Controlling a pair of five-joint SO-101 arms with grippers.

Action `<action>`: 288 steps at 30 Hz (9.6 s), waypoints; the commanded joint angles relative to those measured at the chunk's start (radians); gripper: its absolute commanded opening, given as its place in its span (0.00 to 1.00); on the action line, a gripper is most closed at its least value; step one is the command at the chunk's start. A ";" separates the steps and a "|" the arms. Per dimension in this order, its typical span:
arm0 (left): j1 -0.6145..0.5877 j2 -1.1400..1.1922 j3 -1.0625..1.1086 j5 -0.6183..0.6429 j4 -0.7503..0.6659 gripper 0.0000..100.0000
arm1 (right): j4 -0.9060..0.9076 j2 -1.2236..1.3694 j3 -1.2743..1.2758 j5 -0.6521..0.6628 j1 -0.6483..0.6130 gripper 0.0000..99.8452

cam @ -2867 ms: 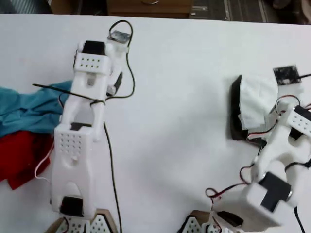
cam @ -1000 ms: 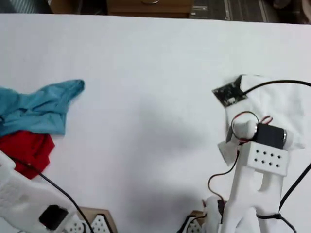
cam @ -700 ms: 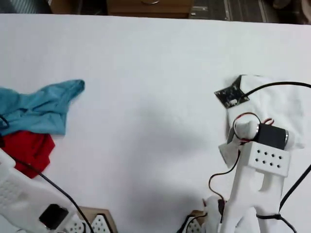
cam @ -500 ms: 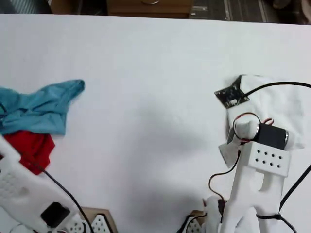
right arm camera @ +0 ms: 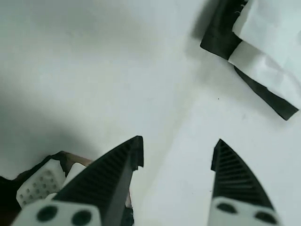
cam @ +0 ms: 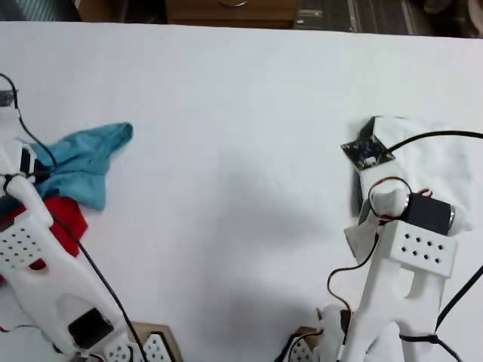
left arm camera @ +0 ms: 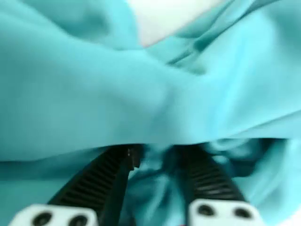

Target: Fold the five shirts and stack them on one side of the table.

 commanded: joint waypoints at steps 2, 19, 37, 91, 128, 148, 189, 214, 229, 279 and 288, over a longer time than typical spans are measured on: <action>0.103 -0.028 -0.308 0.066 0.172 0.02 | 0.004 -0.028 -0.009 0.008 0.005 0.24; 0.417 -0.377 -0.137 0.077 0.210 0.06 | -0.025 -0.028 -0.011 -0.002 0.056 0.24; -0.267 -0.227 -0.005 0.130 -0.086 0.22 | -0.042 -0.021 -0.011 0.000 0.053 0.24; 0.994 -0.566 0.214 0.199 0.229 0.02 | -0.196 -0.019 -0.006 -0.086 0.053 0.24; 0.620 -0.585 0.645 0.195 -0.149 0.23 | -0.360 -0.027 0.203 -0.023 -0.565 0.24; 0.247 -0.585 0.868 0.196 -0.348 0.23 | -0.670 -0.018 0.170 -0.124 -1.006 0.24; 0.123 -0.583 0.871 0.196 -0.262 0.23 | -0.625 0.789 -0.466 0.196 -0.556 0.02; 0.394 -0.585 0.862 0.198 -0.264 0.23 | -0.437 0.808 -0.798 0.043 -0.642 0.28; 0.388 -0.585 0.871 0.198 -0.272 0.23 | -0.265 1.191 -1.105 0.184 -0.805 0.28; 0.388 -0.583 0.871 0.203 -0.276 0.23 | -0.042 1.420 -1.528 0.526 -0.791 0.03; 0.388 -0.583 0.871 0.203 -0.278 0.23 | -0.019 1.422 -1.525 0.405 -0.794 0.28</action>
